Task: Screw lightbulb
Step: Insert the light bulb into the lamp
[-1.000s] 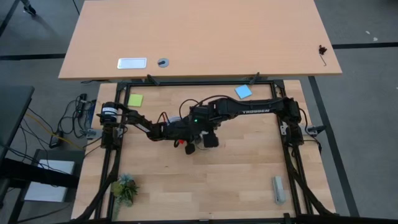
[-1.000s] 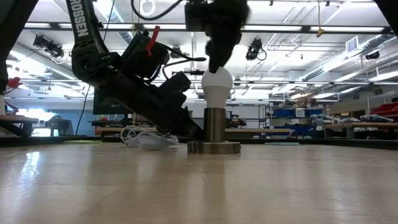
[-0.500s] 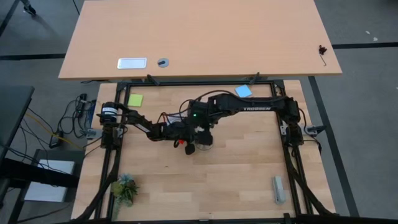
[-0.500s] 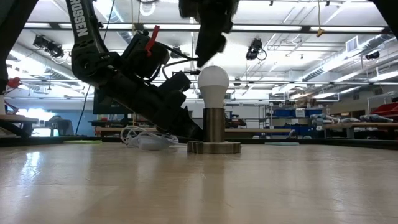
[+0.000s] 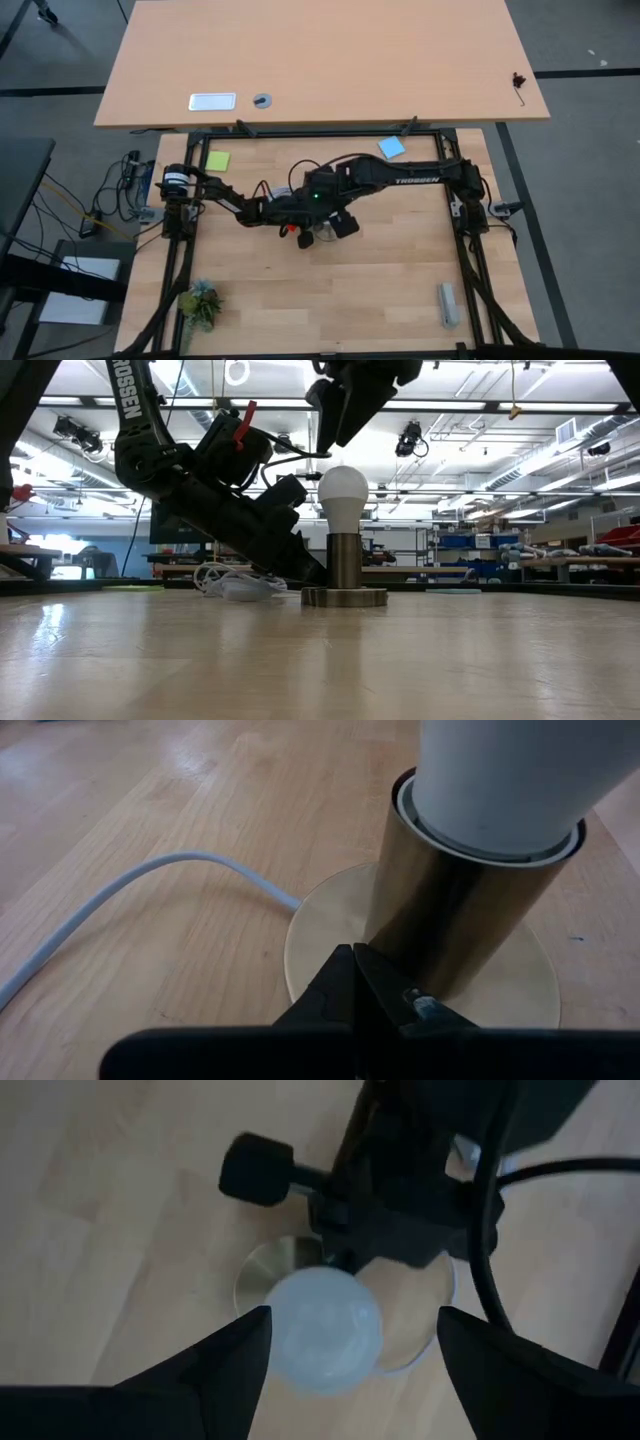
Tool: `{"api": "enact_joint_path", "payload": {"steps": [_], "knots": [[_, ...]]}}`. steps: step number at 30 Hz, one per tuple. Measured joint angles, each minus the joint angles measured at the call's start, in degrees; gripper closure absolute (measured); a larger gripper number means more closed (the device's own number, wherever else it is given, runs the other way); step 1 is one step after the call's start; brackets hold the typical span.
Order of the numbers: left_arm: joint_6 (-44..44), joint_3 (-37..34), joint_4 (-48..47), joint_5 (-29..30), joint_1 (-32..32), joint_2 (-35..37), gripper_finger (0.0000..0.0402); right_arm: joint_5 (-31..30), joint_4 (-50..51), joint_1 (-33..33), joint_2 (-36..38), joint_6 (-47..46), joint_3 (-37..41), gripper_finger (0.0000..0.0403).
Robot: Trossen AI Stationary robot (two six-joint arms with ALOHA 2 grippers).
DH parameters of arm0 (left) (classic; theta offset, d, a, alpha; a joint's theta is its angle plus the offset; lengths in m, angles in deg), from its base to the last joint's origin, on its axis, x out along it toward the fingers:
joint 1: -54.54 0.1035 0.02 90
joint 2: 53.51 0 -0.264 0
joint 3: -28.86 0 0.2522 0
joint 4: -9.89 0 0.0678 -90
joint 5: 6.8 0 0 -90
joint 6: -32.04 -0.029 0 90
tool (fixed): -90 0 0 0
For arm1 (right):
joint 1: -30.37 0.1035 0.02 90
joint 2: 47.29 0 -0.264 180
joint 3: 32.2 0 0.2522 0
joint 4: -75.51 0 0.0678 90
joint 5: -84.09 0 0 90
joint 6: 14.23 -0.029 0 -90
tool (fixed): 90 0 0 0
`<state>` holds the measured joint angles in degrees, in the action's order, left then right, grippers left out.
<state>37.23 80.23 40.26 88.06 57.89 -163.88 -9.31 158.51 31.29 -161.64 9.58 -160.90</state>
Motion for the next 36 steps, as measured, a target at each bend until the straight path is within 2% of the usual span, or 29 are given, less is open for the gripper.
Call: {"api": "enact_joint_path", "payload": {"steps": [11, 28, 33, 36], "knots": [[0.02, 0.0, 0.0, 0.0, 0.0, 0.0, 0.0402, 2.36, 0.61, -0.17, 0.07, -1.55, 0.96, 0.0096], [0.02, 0.0, -0.17, 0.02, 0.0, 0.0, 0.0402, 3.01, -4.05, -1.2, 0.09, 5.74, 8.9, 0.01], [0.02, 0.0, -0.2, 0.02, 0.0, 0.02, 0.0402, 2.98, -4.8, -1.39, 0.09, -1.64, 8.99, 0.012], [0.02, 0.0, -0.23, 0.06, 0.0, 0.01, 0.0402, 1.1, -5.2, -1.39, 0.09, -14.62, 9.05, 0.013]]}}
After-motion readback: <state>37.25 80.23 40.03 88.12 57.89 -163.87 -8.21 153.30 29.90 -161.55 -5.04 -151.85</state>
